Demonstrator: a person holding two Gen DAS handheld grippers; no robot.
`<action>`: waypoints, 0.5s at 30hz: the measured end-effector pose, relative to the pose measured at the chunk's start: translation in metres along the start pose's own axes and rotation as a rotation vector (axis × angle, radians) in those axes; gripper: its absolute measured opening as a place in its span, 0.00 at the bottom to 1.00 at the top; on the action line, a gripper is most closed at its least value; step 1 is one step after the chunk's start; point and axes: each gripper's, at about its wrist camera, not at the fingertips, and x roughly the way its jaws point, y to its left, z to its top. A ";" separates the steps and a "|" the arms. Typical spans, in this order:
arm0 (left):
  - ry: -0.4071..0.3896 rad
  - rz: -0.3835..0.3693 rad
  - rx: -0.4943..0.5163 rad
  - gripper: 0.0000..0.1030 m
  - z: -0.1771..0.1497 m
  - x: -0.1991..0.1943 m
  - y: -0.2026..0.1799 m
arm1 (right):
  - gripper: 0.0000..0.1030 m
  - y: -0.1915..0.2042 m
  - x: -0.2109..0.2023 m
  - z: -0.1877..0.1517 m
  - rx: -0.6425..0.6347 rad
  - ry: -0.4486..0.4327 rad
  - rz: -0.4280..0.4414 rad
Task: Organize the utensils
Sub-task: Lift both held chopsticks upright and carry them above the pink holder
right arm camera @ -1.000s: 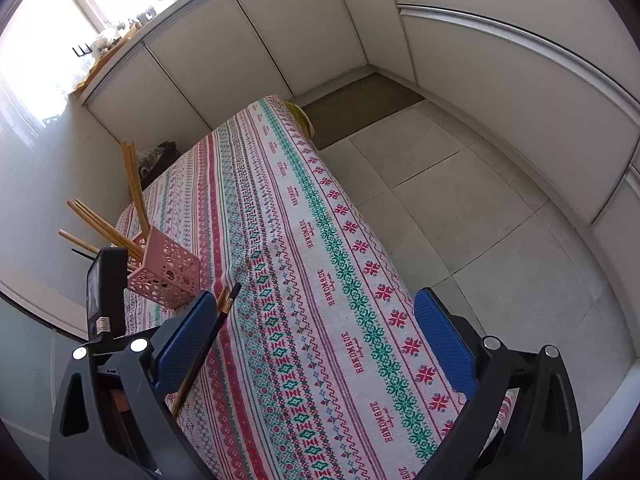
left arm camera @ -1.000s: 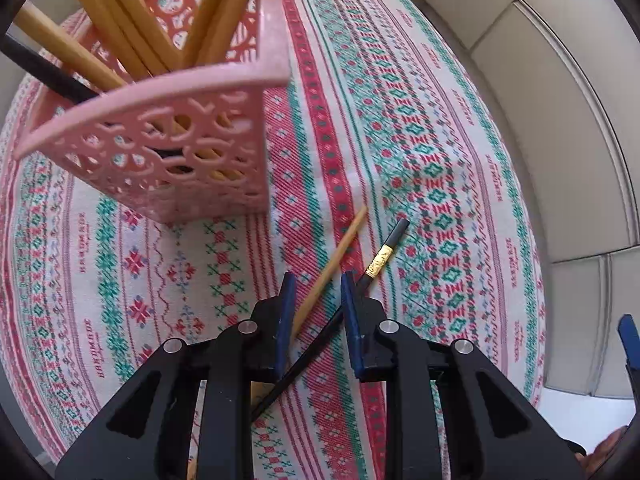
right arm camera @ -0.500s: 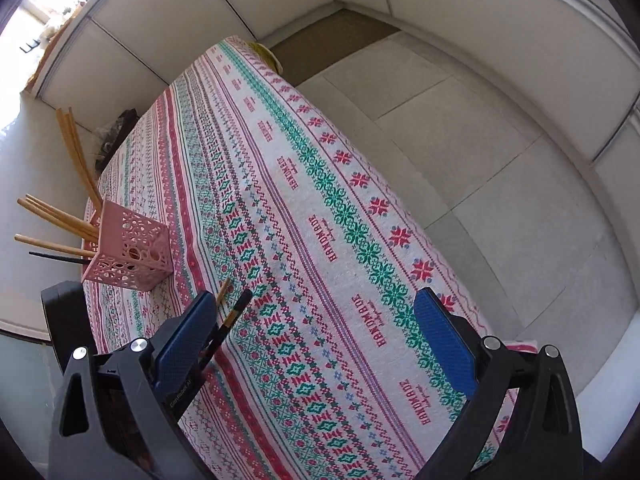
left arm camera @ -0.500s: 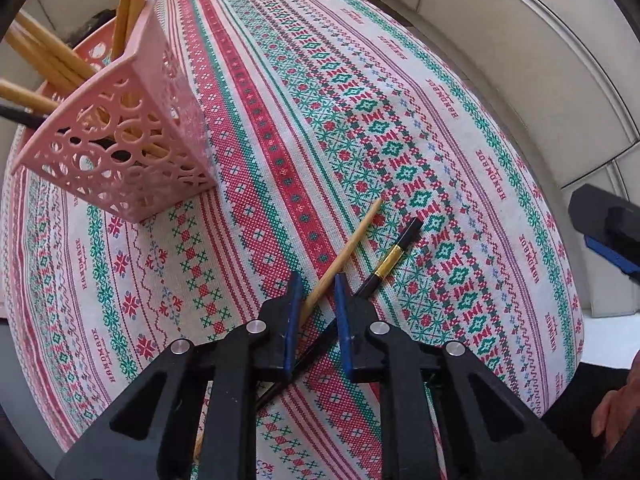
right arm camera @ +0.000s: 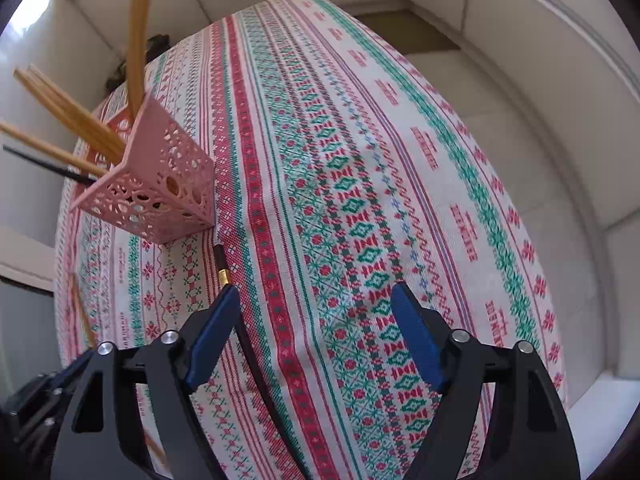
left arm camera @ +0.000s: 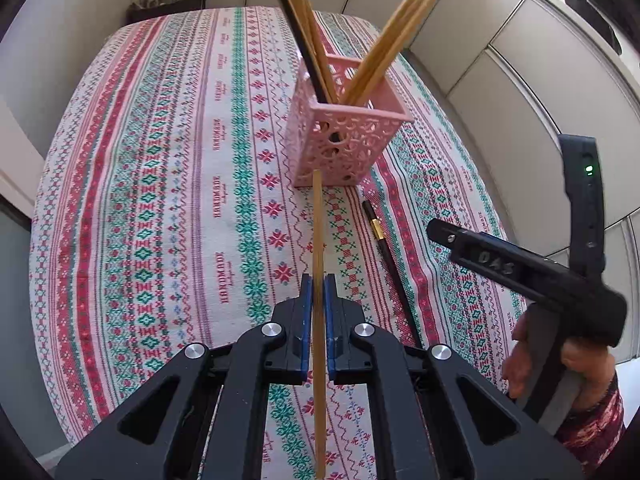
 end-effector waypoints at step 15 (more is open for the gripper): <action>-0.099 -0.039 0.006 0.05 0.012 -0.079 0.034 | 0.07 0.028 0.015 -0.015 -0.158 0.096 0.169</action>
